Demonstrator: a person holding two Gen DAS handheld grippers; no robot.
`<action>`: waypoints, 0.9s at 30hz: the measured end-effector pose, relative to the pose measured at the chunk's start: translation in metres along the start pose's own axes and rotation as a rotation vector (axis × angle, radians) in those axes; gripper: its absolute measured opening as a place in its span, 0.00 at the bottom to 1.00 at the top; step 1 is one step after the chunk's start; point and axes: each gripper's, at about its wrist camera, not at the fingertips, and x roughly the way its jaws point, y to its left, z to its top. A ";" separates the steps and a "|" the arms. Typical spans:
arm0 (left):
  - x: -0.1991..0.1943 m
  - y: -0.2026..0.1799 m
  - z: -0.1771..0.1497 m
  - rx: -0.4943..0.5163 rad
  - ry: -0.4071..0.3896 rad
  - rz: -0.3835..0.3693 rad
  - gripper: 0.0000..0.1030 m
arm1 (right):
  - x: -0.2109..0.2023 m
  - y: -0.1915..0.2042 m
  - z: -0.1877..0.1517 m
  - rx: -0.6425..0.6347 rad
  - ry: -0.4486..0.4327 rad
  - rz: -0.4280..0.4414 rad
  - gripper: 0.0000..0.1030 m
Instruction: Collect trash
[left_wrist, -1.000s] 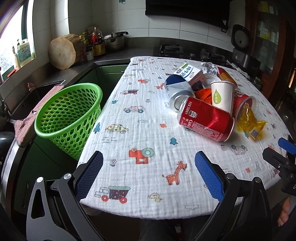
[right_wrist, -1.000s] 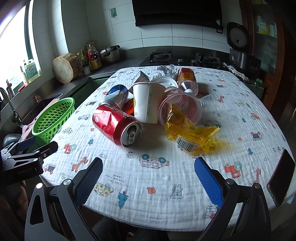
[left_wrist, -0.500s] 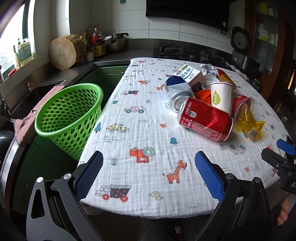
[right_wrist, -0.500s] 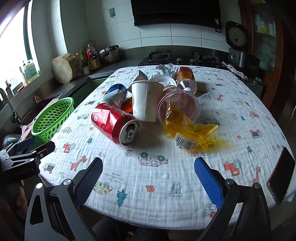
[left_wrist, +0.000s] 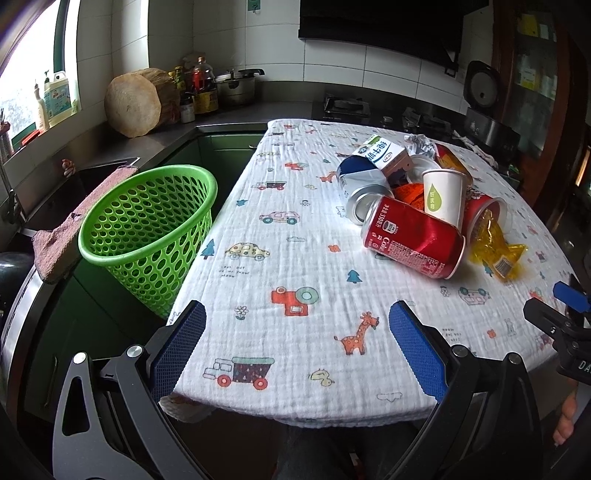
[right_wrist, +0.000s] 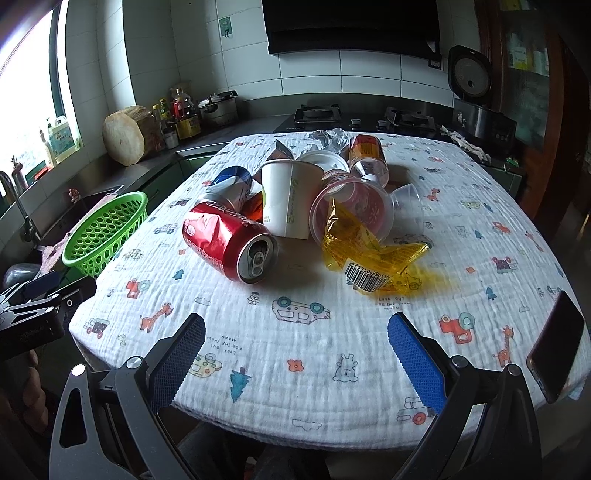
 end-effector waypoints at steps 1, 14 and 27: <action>-0.001 0.001 0.000 -0.005 -0.002 -0.001 0.95 | -0.001 0.000 0.000 -0.002 0.000 -0.001 0.93; 0.003 0.008 0.005 -0.026 0.004 -0.008 0.95 | 0.006 -0.007 0.004 0.004 0.008 -0.007 0.93; 0.025 0.009 0.018 -0.024 0.031 -0.005 0.95 | 0.020 -0.033 0.025 0.003 0.007 -0.025 0.93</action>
